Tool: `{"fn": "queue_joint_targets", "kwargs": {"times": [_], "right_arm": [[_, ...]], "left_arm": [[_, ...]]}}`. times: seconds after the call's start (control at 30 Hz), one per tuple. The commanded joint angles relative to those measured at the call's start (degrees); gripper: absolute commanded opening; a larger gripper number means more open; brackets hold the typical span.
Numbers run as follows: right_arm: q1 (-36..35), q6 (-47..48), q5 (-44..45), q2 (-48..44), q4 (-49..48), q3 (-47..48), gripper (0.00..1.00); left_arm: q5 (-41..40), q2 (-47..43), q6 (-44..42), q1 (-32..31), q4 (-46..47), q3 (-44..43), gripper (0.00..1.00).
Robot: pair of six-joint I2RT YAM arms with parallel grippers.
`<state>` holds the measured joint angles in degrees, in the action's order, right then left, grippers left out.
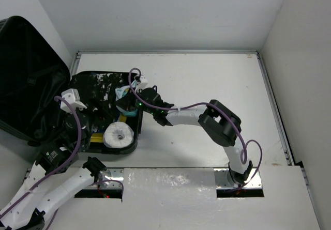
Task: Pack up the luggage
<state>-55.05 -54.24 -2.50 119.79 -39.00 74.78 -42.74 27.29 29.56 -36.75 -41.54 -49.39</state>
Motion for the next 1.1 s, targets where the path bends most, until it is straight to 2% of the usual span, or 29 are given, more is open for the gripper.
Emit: {"fn": "queue_joint_targets", "kwargs": {"times": [0.0,0.1,0.13,0.2,0.33,0.43,0.47,0.53,0.57,0.63,0.67,0.83,0.9,0.97,1.07], "right_arm": [[0.6,-2.9,2.4,-1.4,3.6,-1.2,0.0],[1.2,-6.0,5.6,-1.6,9.2,-2.6,0.02],[1.3,-5.6,6.0,-1.5,14.7,-1.3,0.03],[1.3,-4.7,6.2,-1.0,18.6,0.1,0.06],[2.0,-5.7,4.1,-2.1,20.2,-0.6,0.42],[2.0,-3.8,2.9,-2.9,23.3,1.6,0.52],[2.0,-3.3,2.9,-2.9,23.8,2.1,0.62],[2.0,-2.0,1.5,-3.2,26.1,3.9,0.71],[2.0,-1.7,1.4,-3.9,26.5,4.1,0.8],[2.0,-0.3,1.3,-4.8,27.9,4.8,0.81],[2.0,0.7,1.3,-5.6,28.5,5.1,0.88],[2.0,4.0,2.3,-7.8,34.3,8.1,0.93],[2.1,5.3,3.5,-9.8,35.8,7.3,0.94],[2.3,6.4,5.7,-12.6,36.0,5.4,0.99],[3.4,8.3,6.2,-16.1,36.6,4.1,0.99]], "left_arm": [[0.6,0.7,-1.0,0.7,2.3,-0.5,0.78],[0.6,0.7,-0.9,0.7,2.3,-0.4,0.78],[0.7,0.7,-0.9,0.7,2.3,-0.4,0.78],[0.8,0.7,-0.9,0.7,2.3,-0.4,0.78],[1.1,1.6,-0.9,0.7,2.3,-0.4,0.78],[1.1,2.2,-0.9,0.7,2.3,-0.4,0.78],[1.1,2.2,-0.9,0.7,2.3,-0.4,0.78],[1.1,2.3,-0.8,0.7,2.3,-0.4,0.78],[1.0,2.3,-0.8,0.7,2.2,-0.4,0.78],[0.8,2.2,-0.7,0.7,2.1,-0.4,0.78],[0.8,2.3,-0.6,0.8,2.1,-0.4,0.78],[0.4,2.9,-0.4,0.7,1.8,-0.5,0.78],[-0.8,2.9,0.2,0.8,1.3,-0.9,0.78],[-1.9,2.9,1.1,0.8,0.4,-1.6,0.79],[-3.8,4.3,3.5,0.8,-1.6,-3.2,0.79]]}}
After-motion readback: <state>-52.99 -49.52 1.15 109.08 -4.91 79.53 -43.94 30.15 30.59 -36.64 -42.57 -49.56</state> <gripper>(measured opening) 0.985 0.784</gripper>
